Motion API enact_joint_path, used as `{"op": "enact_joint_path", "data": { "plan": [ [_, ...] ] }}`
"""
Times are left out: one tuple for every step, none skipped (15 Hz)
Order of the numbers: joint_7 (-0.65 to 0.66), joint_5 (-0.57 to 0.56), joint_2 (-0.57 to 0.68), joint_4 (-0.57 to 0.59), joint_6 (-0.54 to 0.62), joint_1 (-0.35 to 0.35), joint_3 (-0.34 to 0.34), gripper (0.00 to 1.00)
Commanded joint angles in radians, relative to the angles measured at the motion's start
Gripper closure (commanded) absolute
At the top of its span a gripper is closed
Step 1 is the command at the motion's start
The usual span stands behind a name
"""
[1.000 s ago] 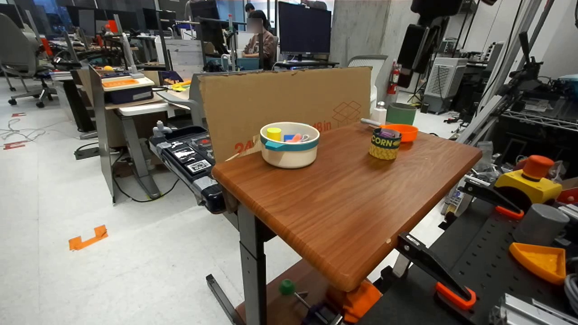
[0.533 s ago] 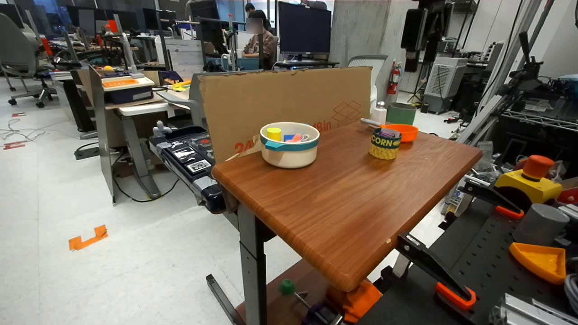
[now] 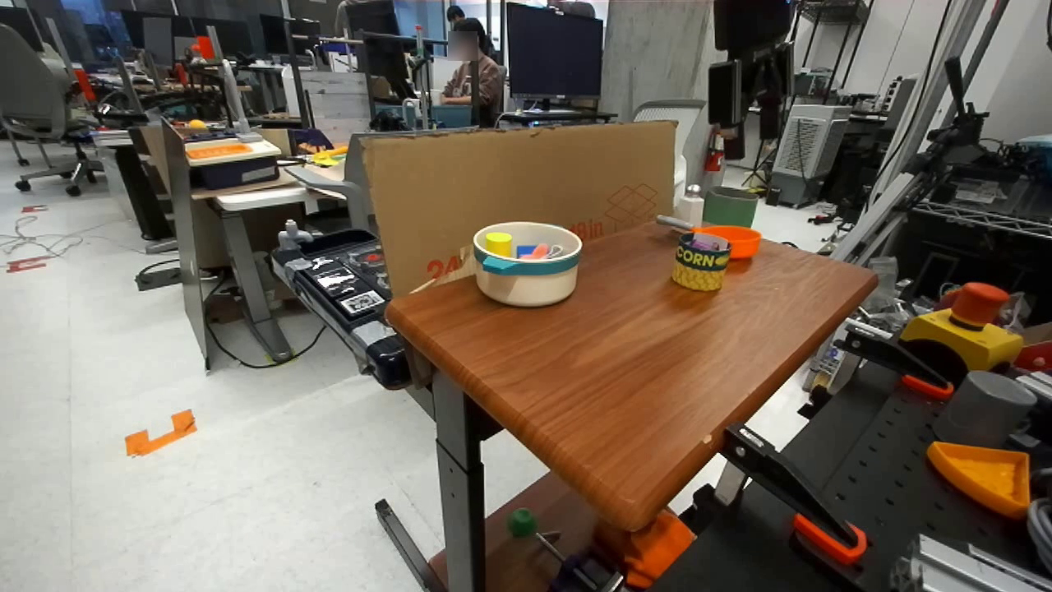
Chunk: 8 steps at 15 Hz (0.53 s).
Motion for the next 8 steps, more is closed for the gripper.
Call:
{"op": "enact_joint_path", "data": {
  "plan": [
    [-0.066,0.016,0.037,0.04,-0.044,-0.004,0.008,0.0],
    [-0.072,0.016,0.032,0.023,-0.024,-0.003,0.011,0.0],
    [-0.083,0.019,0.023,0.004,-0.003,-0.003,0.015,0.0],
    [-0.105,0.024,0.015,-0.012,0.014,-0.006,0.02,0.0],
    [-0.147,0.035,0.004,-0.029,0.029,-0.012,0.028,0.0],
    [-0.188,0.043,-0.009,-0.053,0.053,-0.016,0.035,0.0],
    [-0.224,0.056,-0.02,-0.076,0.086,-0.019,0.042,0.0],
    [-0.269,0.084,-0.032,-0.102,0.126,-0.026,0.051,0.0]
  ]
}}
